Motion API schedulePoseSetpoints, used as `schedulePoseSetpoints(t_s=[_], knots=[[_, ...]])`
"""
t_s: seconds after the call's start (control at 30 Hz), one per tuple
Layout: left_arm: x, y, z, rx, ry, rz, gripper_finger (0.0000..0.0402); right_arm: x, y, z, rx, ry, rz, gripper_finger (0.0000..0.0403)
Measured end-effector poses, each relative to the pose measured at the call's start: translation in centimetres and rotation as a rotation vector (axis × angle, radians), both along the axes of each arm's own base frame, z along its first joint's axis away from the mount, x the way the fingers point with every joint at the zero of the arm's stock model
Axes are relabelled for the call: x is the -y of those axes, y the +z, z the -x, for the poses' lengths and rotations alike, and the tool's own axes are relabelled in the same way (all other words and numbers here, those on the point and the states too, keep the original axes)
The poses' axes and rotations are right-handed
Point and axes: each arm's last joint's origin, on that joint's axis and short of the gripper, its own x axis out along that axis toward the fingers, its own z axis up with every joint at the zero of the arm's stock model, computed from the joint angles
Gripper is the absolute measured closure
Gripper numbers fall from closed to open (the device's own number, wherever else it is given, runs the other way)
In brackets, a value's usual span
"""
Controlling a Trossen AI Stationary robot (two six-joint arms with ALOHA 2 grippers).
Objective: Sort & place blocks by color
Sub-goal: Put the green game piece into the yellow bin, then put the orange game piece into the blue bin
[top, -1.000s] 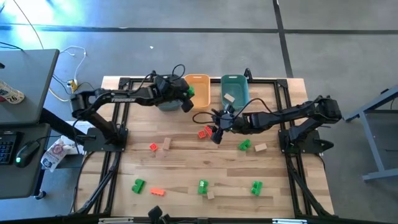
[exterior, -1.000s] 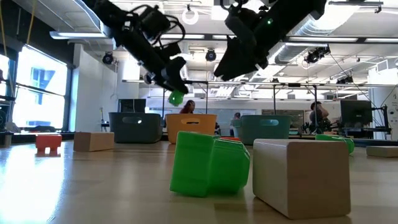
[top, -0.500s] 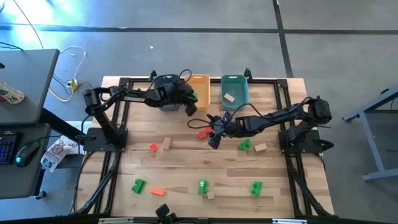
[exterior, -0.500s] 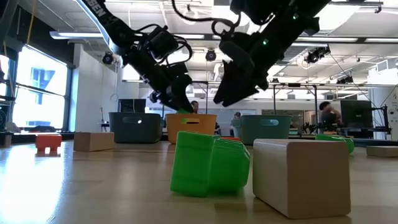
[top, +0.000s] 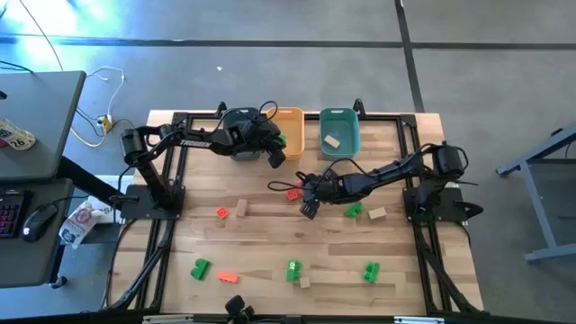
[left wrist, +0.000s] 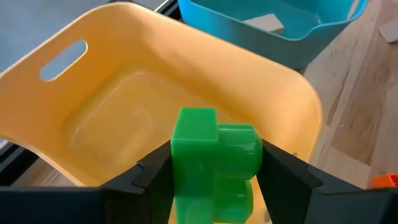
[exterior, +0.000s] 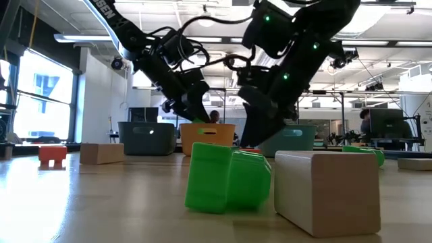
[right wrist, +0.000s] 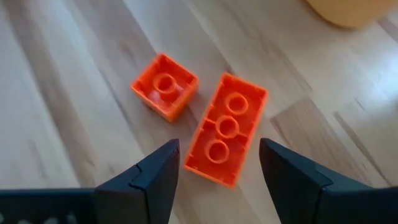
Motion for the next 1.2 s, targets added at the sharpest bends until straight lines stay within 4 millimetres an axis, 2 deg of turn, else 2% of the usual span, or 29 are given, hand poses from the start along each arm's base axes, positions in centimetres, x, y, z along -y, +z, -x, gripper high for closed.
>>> schedulePoseSetpoints(t_s=[0.3,0.5,0.93,1.2], knots=[[0.0,0.2,-0.2,0.033,-0.033,0.004,0.0180,0.1,-0.2,0.1,-0.006,-0.038,0.012,0.0194],[0.0,0.5,-0.1,0.024,-0.052,-0.019,0.0170,0.2,-0.6,0.1,-0.022,-0.042,0.036,0.0194],[0.7,4.1,0.9,0.088,-0.071,-0.078,0.0170,0.4,-0.6,0.2,-0.031,-0.075,0.078,0.0194],[1.1,6.0,1.8,0.084,-0.065,-0.157,0.0170,1.3,-0.7,0.2,-0.025,-0.104,0.023,0.0194]])
